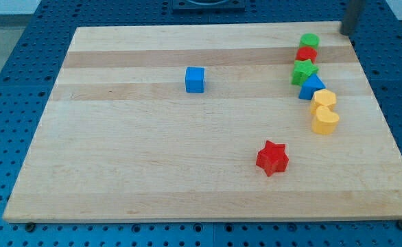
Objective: Place the blue triangle diagonally to blue cube
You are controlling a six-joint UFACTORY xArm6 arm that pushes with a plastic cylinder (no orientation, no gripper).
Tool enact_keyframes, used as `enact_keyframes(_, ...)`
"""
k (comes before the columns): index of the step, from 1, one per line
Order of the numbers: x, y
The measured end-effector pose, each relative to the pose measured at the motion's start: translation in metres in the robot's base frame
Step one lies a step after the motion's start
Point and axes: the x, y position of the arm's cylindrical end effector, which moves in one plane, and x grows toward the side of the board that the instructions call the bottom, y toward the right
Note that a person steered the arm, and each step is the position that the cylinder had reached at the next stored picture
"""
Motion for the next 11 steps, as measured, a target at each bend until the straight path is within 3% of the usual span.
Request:
enact_keyframes(2, 0.119, 0.011)
enact_keyframes(3, 0.135, -0.036)
enact_keyframes(5, 0.132, -0.145)
enact_keyframes(7, 0.137, -0.133)
enact_keyframes(10, 0.161, -0.307)
enact_keyframes(11, 0.163, -0.278)
